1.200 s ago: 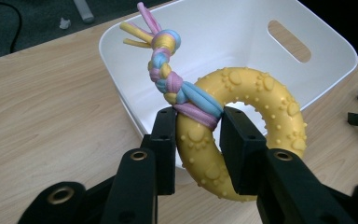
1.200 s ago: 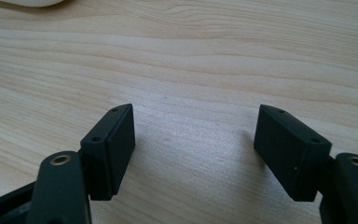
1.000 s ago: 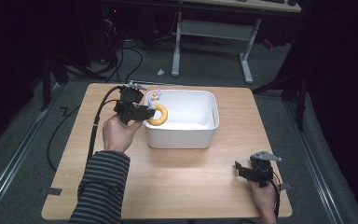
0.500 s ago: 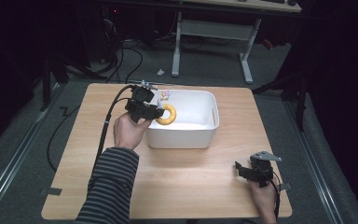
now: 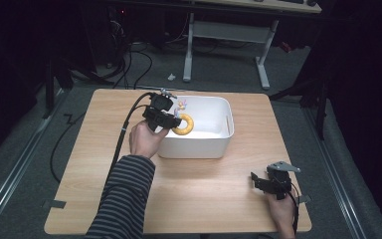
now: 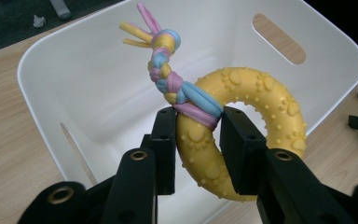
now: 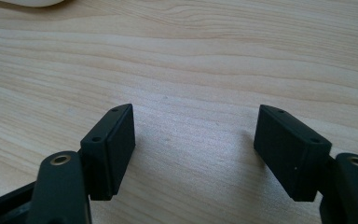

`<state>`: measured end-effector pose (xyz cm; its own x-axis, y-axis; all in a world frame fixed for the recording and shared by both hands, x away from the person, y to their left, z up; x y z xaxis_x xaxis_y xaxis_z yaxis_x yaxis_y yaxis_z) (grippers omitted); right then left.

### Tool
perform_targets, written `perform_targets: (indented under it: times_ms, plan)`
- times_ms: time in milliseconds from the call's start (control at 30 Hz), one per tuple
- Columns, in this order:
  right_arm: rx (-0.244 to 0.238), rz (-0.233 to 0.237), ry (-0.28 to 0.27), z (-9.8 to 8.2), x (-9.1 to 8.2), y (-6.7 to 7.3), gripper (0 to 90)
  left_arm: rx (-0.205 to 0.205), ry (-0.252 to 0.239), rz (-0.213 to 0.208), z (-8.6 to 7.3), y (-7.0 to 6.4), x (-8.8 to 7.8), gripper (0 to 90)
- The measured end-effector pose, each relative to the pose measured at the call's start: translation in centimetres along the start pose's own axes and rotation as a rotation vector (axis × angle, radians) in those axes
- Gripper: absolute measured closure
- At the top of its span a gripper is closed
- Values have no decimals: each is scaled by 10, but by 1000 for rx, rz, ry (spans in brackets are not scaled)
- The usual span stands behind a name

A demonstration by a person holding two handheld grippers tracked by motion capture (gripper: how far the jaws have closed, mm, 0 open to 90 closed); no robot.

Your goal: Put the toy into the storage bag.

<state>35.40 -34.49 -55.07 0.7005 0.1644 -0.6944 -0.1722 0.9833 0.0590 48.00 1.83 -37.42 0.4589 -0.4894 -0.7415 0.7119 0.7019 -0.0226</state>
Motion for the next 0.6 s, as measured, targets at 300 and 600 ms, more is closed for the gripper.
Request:
perform_targets:
  times_ms: [300,600]
  plan:
    - [0,0,0,0,0,0,294,5,25,-2,1,-2,14,674]
    - [0,0,0,0,0,0,293,10,47,0,0,-3,27,673]
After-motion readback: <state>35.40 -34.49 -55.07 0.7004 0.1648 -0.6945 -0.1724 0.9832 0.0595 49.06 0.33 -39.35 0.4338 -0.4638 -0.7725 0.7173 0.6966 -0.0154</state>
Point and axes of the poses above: each handheld gripper's, and its own axes: x roughly forward along the jaws, z roughly out of its top, y roughly to its left, the point moved 3 cm from there along x, roughly forward along the jaws, and after that the axes turned 6 degrees about x, right-handed, at the moved point
